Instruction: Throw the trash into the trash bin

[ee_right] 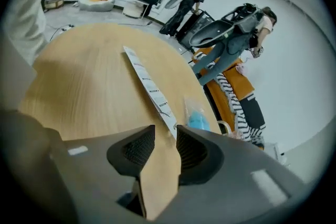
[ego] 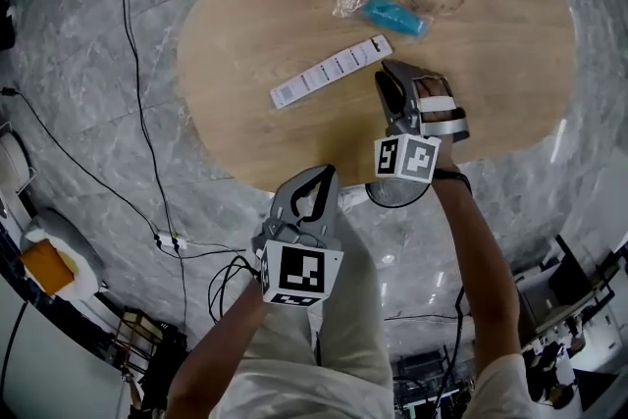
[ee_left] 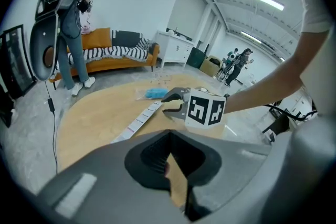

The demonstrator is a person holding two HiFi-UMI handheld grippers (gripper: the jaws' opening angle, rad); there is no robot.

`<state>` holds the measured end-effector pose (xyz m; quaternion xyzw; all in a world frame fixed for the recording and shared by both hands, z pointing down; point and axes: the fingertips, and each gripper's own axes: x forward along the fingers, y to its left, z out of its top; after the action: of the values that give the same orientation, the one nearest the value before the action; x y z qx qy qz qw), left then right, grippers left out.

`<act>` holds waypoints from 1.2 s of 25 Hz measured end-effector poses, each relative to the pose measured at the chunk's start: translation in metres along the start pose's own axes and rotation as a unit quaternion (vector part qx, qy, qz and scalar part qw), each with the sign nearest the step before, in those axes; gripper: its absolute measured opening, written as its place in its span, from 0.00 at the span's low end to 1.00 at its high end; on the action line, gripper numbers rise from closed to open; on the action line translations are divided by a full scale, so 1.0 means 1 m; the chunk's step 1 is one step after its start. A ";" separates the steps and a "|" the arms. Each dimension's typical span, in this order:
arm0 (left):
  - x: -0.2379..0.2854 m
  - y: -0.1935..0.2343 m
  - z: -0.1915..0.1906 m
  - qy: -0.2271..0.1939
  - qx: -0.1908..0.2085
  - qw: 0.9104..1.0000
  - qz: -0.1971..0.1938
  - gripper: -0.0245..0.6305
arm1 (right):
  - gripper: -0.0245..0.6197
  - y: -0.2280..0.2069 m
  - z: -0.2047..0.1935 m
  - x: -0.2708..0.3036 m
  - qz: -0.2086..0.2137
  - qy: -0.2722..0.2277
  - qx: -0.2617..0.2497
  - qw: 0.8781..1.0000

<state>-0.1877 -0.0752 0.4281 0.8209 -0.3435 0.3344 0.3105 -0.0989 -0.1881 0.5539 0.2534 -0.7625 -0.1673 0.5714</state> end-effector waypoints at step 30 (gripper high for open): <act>0.000 -0.026 0.000 -0.004 0.025 1.000 -0.013 0.04 | 0.09 0.004 0.004 -0.044 -0.002 -0.015 0.015 1.000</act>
<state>-0.1676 -0.0606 0.4207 0.8342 -0.3256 0.3356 0.2924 -0.0937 -0.1597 0.5203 0.2612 -0.7730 -0.1605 0.5555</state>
